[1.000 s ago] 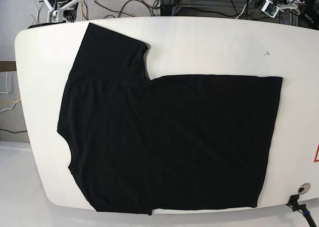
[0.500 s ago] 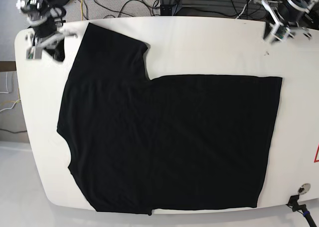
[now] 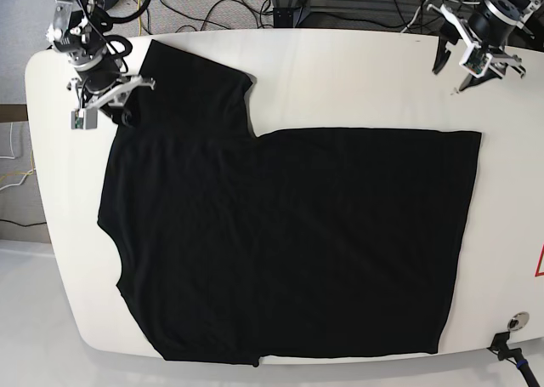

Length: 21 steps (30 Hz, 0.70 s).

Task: Fold the T-shirt properly
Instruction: 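Move both grippers down toward the shirt's shoulder corners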

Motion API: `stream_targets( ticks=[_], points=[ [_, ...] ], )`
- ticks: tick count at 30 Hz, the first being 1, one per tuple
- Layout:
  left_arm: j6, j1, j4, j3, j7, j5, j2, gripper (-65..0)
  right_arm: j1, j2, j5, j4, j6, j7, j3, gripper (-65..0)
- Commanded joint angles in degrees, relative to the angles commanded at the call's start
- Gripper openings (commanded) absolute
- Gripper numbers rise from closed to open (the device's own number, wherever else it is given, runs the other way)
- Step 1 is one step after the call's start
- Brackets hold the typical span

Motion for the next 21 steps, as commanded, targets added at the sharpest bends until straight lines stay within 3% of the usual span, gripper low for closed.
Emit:
stream_targets(
  ticks=[2, 6, 11, 12, 14, 15, 21],
  points=[
    [0.2, -1.7, -1.3, 0.0, 0.3, -0.3, 0.0, -42.3, 1.0, -0.4, -0.1, -0.3, 0.06, -0.5, -0.2, -53.0],
    [0.1, -3.9, -4.5, -0.1, -0.2, -0.9, 0.0, -43.8, 1.4, -1.0, 0.3, -0.2, 0.22, -1.1, 0.3, -50.7],
    [0.3, -7.4, -9.0, -0.2, 0.4, -2.2, 0.1, -43.5, 0.8, -1.5, 0.6, -0.3, 0.14, -2.1, 1.3, -38.3],
    [0.5, -5.0, -5.6, -0.3, 0.3, -1.0, -0.2, -43.4, 1.5, -1.1, 0.1, -0.6, 0.60, -2.1, 0.5, -46.3],
    [0.5, -5.8, -5.7, -0.3, 0.0, -0.8, -0.2, -42.6, 2.1, 0.0, -0.9, -2.7, 0.42, -3.2, 0.5, -37.3],
    [0.6, -5.6, -5.7, -0.4, 0.4, -0.9, -0.3, -42.8, 2.3, 0.7, -1.4, -3.9, 0.36, -3.4, 0.6, -36.0],
    [0.5, -7.0, -6.0, 0.2, 2.2, -1.1, -0.3, -43.3, 3.0, 3.0, -5.3, -10.5, 0.37, -3.7, 0.7, -35.6]
  ],
)
